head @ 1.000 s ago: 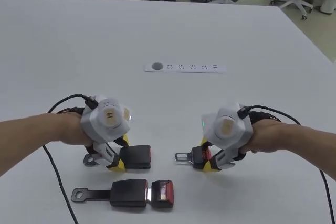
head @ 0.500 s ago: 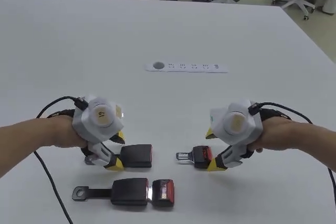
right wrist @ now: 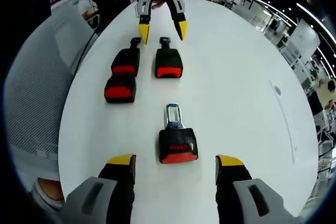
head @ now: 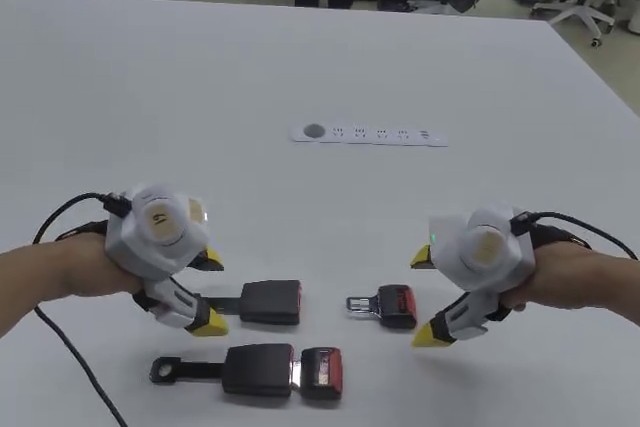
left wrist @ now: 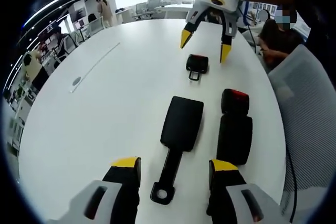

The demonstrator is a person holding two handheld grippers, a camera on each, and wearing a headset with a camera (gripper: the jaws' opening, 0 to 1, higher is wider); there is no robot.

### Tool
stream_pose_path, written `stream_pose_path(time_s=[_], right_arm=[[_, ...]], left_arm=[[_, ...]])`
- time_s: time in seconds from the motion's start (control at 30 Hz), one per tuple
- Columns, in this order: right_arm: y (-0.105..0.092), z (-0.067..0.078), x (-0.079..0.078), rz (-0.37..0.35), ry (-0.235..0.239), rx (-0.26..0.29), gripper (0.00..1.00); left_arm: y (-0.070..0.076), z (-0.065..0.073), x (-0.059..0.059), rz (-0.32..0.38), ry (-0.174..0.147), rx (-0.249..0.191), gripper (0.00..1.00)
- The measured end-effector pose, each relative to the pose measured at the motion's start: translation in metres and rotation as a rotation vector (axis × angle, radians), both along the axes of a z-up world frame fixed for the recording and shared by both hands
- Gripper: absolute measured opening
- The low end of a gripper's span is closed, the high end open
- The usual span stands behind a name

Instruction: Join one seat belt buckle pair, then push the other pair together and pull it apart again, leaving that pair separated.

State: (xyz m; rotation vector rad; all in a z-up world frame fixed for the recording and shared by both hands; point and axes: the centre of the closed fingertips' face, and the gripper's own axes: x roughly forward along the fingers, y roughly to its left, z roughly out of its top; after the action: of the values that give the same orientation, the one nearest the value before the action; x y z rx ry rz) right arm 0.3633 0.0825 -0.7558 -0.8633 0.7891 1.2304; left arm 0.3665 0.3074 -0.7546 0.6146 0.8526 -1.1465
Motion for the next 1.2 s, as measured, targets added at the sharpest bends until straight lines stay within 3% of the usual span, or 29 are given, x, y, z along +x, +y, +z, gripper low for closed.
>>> stream_pose_path(time_s=[0.1, 0.17, 0.4, 0.63, 0.73, 0.9, 1.2], right_arm=[[-0.001, 0.001, -0.006, -0.01, 0.005, 0.014, 0.64], [-0.003, -0.001, -0.006, -0.025, 0.009, 0.028, 0.67], [-0.002, 0.006, -0.015, -0.079, 0.011, 0.087, 0.71], [-0.003, 0.009, -0.021, -0.131, 0.001, 0.14, 0.75], [-0.002, 0.01, -0.022, -0.184, -0.006, 0.18, 0.78], [-0.003, 0.009, -0.028, -0.207, -0.012, 0.206, 0.81], [0.0, 0.01, -0.041, -0.242, -0.006, 0.246, 0.85]], left_arm=[[0.003, 0.006, -0.008, 0.033, 0.002, -0.028, 0.61], [0.008, 0.006, -0.008, 0.05, 0.0, -0.048, 0.63], [0.007, 0.016, -0.019, 0.098, -0.019, -0.11, 0.68], [0.007, 0.017, -0.031, 0.153, -0.032, -0.172, 0.74], [0.005, 0.021, -0.034, 0.177, -0.048, -0.199, 0.75], [0.004, 0.025, -0.035, 0.221, -0.093, -0.255, 0.84], [0.007, 0.024, -0.049, 0.299, -0.125, -0.326, 0.89]])
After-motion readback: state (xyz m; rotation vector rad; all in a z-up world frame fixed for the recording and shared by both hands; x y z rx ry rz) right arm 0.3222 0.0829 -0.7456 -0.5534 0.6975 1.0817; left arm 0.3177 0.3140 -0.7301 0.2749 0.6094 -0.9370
